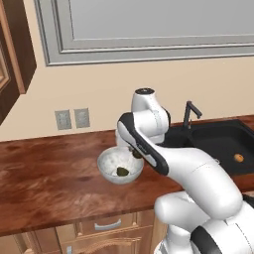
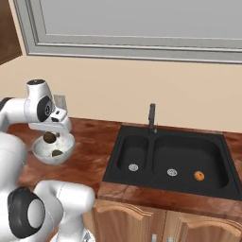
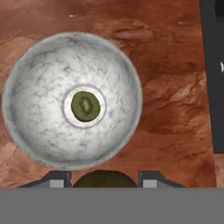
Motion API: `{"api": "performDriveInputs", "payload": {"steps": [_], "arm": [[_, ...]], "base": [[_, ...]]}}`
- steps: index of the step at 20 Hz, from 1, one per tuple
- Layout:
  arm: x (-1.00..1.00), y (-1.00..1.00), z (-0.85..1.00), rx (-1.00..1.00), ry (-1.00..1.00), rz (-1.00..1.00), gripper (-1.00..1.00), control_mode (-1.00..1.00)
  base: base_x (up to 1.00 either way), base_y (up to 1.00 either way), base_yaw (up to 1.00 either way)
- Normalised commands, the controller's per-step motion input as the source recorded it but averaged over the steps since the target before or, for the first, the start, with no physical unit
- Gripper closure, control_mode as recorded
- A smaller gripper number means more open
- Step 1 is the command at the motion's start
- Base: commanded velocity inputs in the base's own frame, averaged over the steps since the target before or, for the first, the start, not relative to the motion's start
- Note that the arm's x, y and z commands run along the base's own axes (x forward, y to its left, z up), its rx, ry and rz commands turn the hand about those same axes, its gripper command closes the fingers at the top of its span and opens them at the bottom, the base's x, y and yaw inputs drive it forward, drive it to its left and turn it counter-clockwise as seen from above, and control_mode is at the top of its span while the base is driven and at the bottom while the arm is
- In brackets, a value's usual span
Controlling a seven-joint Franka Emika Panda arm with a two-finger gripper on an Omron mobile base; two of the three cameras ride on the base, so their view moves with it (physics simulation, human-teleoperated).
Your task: Pick the kiwis from the cabinet and place them in one bowl. Pick the tangerine from the sink and place it in the other bowl.
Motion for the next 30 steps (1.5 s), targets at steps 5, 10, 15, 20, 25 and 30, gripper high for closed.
{"api": "performDriveInputs", "payload": {"steps": [5, 10, 15, 20, 25, 30], "arm": [[0.33, 0.26, -0.17, 0.0, 0.07, 0.0, 1.0, -1.0], [0.24, 0.13, -0.26, 0.0, 0.06, 0.0, 1.0, -1.0], [0.15, 0.01, -0.29, 0.0, 0.05, 0.02, 1.0, -1.0], [0.31, 0.15, -0.24, 0.0, 0.07, 0.0, 1.0, -1.0], [0.2, 0.14, -0.25, 0.0, 0.07, 0.01, 1.0, -1.0], [0.23, 0.06, -0.22, 0.0, 0.06, 0.01, 1.0, -1.0]], "base": [[0.0, 0.0, 0.0], [0.0, 0.0, 0.0], [0.0, 0.0, 0.0], [0.0, 0.0, 0.0], [0.0, 0.0, 0.0], [0.0, 0.0, 0.0]]}}
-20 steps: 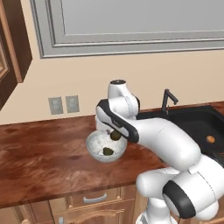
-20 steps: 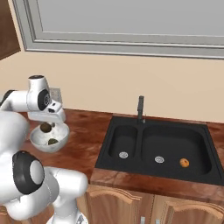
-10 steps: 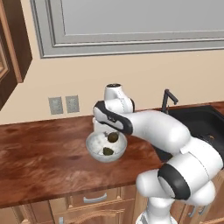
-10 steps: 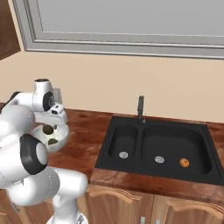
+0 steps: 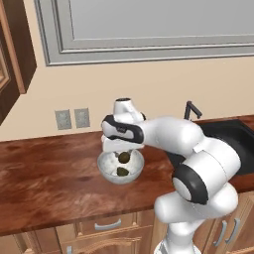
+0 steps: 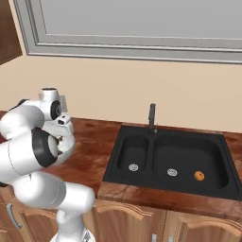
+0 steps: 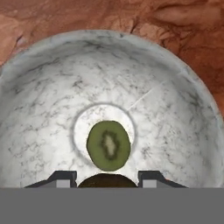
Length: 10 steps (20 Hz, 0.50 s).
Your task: Pick the kiwis from the cabinet and place them in one bowl. Pick the tangerine from the sink and place it in the other bowl.
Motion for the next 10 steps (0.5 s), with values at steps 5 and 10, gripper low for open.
{"api": "performDriveInputs", "payload": {"steps": [5, 10], "arm": [[0.15, 0.01, -0.25, 0.0, 0.05, 0.03, 1.0, -1.0], [0.02, 0.04, -0.32, 0.0, 0.03, 0.03, 1.0, -1.0]], "base": [[0.0, 0.0, 0.0], [0.0, 0.0, 0.0]]}}
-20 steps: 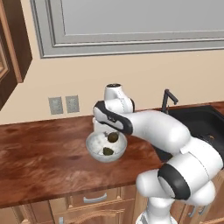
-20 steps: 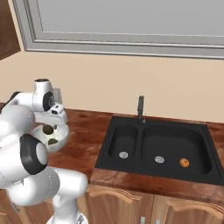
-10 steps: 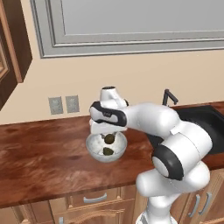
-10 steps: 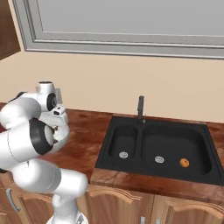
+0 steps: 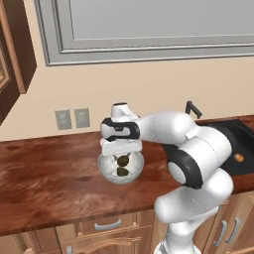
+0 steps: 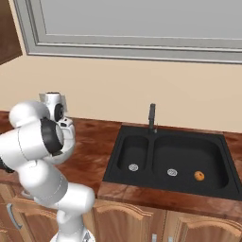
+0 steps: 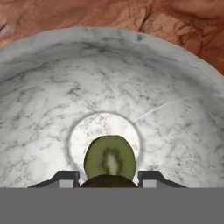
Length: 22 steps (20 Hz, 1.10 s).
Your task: Pick the kiwis from the cabinet and place them in one bowl. Pick the tangerine from the sink and place it in the other bowl.
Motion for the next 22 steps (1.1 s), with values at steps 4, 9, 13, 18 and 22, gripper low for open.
{"api": "performDriveInputs", "payload": {"steps": [4, 9, 13, 18, 22], "arm": [[0.0, 0.05, -0.26, 0.0, 0.05, 0.02, 1.0, -1.0], [0.0, 0.02, -0.03, 0.0, 0.07, 0.02, -1.0, -1.0], [0.0, 0.0, 0.0, 0.0, 0.05, 0.02, -1.0, -1.0], [0.0, 0.0, 0.08, 0.0, 0.0, 0.0, -1.0, -1.0], [-0.03, -0.02, 0.59, 0.0, -0.01, 0.0, -1.0, -1.0]], "base": [[0.0, 0.0, 0.0], [0.0, 0.0, 0.0], [0.0, 0.0, 0.0], [0.0, 0.0, 0.0], [0.0, 0.0, 0.0]]}}
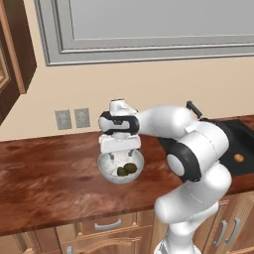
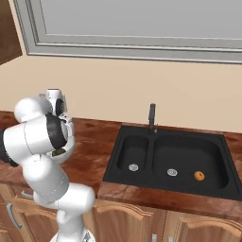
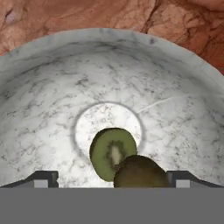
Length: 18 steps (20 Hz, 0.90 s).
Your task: Pick the kiwis from the cabinet and place them in one bowl. Pick the tangerine from the sink and place it in the other bowl.
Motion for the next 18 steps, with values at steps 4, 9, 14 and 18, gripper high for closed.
{"api": "performDriveInputs", "payload": {"steps": [4, 9, 14, 18], "arm": [[-0.21, -0.01, 0.68, 0.0, -0.06, 0.0, -1.0, -1.0], [-0.35, -0.18, 0.61, 0.0, -0.21, 0.0, -1.0, -1.0], [-0.55, -0.41, 0.47, 0.0, -0.21, 0.0, -1.0, -1.0], [-0.64, -0.55, 0.41, 0.03, -0.1, 0.0, -1.0, -1.0]], "base": [[0.0, 0.0, 0.0], [0.0, 0.0, 0.0], [0.0, 0.0, 0.0], [0.0, 0.0, 0.0]]}}
